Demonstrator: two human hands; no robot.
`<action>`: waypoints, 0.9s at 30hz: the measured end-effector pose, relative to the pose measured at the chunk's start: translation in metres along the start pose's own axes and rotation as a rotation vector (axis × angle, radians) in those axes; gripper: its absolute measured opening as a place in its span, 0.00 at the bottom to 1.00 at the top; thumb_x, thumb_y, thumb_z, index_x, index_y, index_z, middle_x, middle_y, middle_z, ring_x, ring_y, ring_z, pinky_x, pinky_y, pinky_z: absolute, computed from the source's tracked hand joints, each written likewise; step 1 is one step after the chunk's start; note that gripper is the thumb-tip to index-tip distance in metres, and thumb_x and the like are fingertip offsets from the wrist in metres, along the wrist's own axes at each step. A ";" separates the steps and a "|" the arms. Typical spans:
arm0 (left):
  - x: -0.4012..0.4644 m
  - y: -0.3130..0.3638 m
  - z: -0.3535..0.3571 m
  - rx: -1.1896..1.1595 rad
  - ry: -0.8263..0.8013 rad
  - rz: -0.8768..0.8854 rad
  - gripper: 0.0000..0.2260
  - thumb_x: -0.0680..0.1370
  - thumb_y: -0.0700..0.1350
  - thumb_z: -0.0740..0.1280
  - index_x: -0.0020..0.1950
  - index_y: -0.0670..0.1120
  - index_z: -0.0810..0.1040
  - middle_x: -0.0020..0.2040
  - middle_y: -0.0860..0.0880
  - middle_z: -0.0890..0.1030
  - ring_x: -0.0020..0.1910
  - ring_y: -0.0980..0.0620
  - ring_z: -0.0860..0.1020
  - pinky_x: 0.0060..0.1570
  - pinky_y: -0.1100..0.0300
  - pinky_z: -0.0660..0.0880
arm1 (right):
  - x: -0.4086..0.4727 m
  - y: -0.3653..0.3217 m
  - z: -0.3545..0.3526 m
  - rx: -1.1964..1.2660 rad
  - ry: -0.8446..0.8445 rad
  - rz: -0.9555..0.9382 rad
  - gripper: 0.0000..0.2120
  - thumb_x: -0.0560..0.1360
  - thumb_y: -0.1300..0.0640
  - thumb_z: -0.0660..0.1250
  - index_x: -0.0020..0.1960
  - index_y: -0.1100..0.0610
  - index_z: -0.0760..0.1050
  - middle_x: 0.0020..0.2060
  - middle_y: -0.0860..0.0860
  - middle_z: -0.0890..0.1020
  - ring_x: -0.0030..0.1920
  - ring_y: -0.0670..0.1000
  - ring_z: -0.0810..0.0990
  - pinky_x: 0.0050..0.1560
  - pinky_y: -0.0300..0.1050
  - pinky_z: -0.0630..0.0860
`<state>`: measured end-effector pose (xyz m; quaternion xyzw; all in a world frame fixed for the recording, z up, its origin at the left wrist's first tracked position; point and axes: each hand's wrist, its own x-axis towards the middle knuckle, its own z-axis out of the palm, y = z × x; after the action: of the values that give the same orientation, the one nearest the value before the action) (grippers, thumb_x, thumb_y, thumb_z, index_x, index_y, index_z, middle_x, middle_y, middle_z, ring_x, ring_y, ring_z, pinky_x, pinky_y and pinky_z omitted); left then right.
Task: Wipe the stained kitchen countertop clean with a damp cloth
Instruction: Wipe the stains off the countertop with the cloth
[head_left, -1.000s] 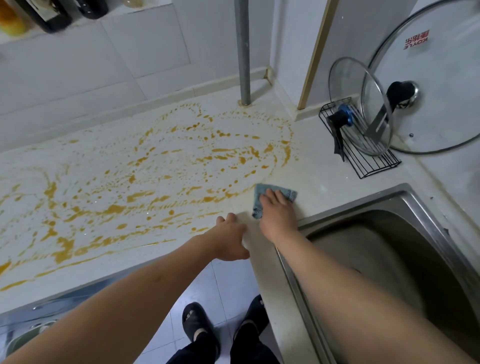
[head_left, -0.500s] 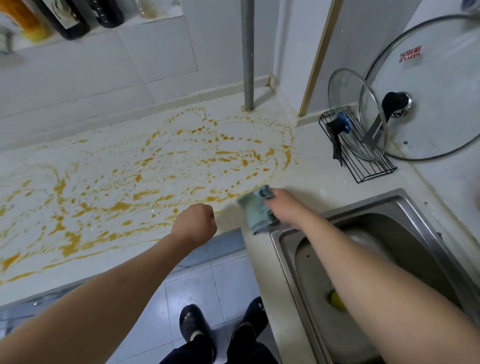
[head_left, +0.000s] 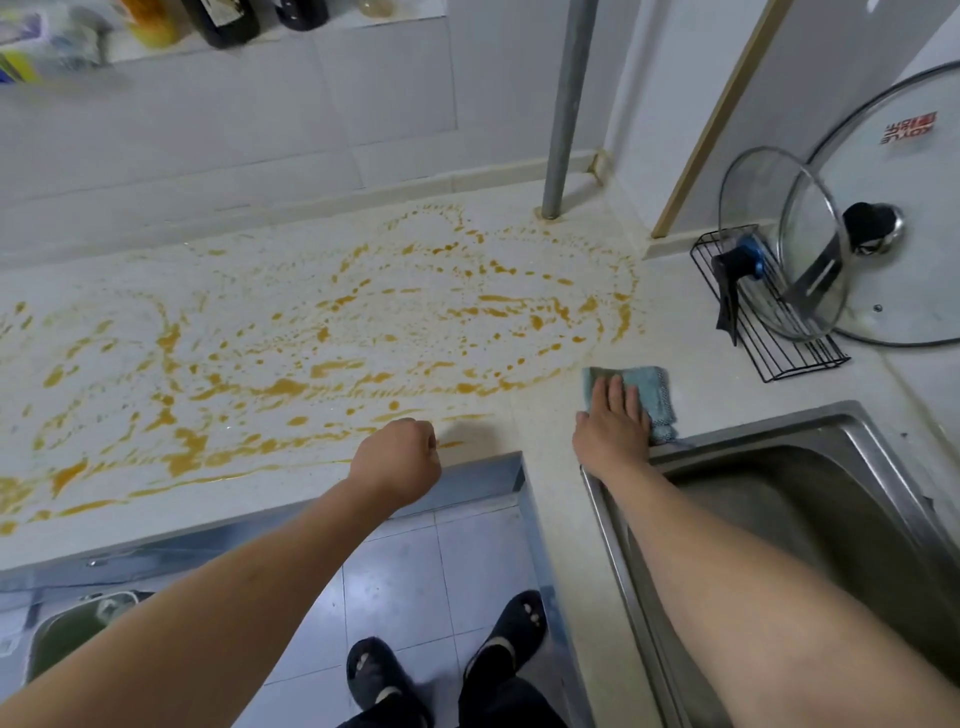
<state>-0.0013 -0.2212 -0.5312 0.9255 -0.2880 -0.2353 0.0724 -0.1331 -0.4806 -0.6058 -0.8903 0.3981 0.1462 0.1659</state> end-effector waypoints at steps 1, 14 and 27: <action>-0.001 -0.005 0.001 -0.004 -0.008 -0.010 0.08 0.75 0.40 0.60 0.42 0.48 0.78 0.41 0.50 0.79 0.39 0.48 0.78 0.36 0.56 0.75 | -0.007 -0.008 0.006 0.005 0.023 0.006 0.30 0.85 0.48 0.49 0.83 0.56 0.45 0.83 0.54 0.45 0.82 0.57 0.44 0.80 0.58 0.46; -0.015 -0.046 0.011 0.095 -0.089 -0.128 0.03 0.76 0.44 0.63 0.47 0.46 0.75 0.44 0.49 0.75 0.40 0.48 0.77 0.39 0.55 0.76 | -0.035 -0.056 0.026 -0.170 -0.048 -0.268 0.38 0.80 0.51 0.60 0.83 0.52 0.43 0.83 0.49 0.46 0.82 0.56 0.46 0.80 0.54 0.49; -0.019 -0.123 0.020 0.122 -0.050 -0.372 0.19 0.81 0.58 0.66 0.52 0.41 0.78 0.55 0.40 0.77 0.48 0.43 0.77 0.44 0.55 0.73 | -0.019 -0.039 0.014 -0.028 0.123 0.165 0.35 0.78 0.52 0.61 0.82 0.46 0.51 0.78 0.51 0.56 0.69 0.62 0.60 0.69 0.60 0.62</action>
<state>0.0367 -0.1089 -0.5748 0.9593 -0.1276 -0.2494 -0.0356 -0.1178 -0.4378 -0.6040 -0.8642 0.4771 0.1101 0.1160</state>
